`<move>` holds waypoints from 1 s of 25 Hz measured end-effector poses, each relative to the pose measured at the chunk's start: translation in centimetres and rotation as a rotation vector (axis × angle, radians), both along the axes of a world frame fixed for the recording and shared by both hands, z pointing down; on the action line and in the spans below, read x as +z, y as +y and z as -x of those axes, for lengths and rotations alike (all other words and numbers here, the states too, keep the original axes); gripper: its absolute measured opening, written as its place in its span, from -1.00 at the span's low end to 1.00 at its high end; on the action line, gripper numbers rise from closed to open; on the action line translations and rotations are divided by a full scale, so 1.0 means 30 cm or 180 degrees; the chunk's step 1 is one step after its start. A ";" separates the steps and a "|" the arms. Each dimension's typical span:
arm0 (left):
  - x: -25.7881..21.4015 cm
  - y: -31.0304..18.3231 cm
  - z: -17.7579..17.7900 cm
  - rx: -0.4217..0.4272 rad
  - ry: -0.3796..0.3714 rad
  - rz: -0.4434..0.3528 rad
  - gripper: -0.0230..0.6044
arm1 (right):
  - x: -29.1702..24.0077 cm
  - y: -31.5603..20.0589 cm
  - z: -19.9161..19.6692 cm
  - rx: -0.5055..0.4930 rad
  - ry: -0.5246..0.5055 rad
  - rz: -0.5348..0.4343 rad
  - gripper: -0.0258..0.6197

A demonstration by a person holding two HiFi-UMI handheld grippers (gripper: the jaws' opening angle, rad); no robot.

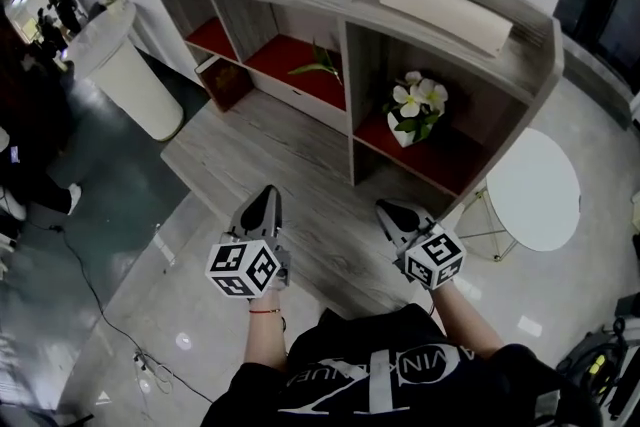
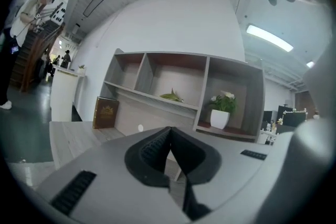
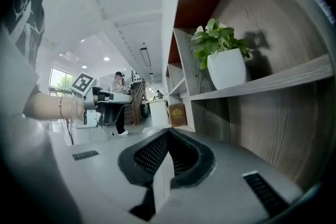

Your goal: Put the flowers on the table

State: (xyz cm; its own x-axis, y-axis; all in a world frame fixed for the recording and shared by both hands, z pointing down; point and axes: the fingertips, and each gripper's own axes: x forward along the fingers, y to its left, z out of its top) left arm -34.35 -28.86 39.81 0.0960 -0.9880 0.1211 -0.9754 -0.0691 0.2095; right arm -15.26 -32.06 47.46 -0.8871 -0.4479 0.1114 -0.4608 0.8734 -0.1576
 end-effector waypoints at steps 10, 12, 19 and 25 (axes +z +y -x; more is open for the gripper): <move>0.053 0.117 0.100 -0.0401 -0.0141 0.0049 -0.92 | -0.002 -0.001 0.040 -0.0143 -0.0003 -0.0026 -0.89; 0.060 0.141 0.119 -0.0476 -0.0151 0.0065 -0.92 | -0.007 -0.002 0.047 -0.0164 -0.0011 -0.0030 -0.89; 0.075 0.209 0.164 -0.0696 -0.0178 0.0043 -0.92 | -0.016 0.002 0.077 -0.0278 -0.0024 -0.0062 -0.89; 0.086 0.270 0.197 -0.0865 -0.0239 0.0033 -0.92 | -0.014 0.015 0.097 -0.0366 -0.0014 -0.0062 -0.89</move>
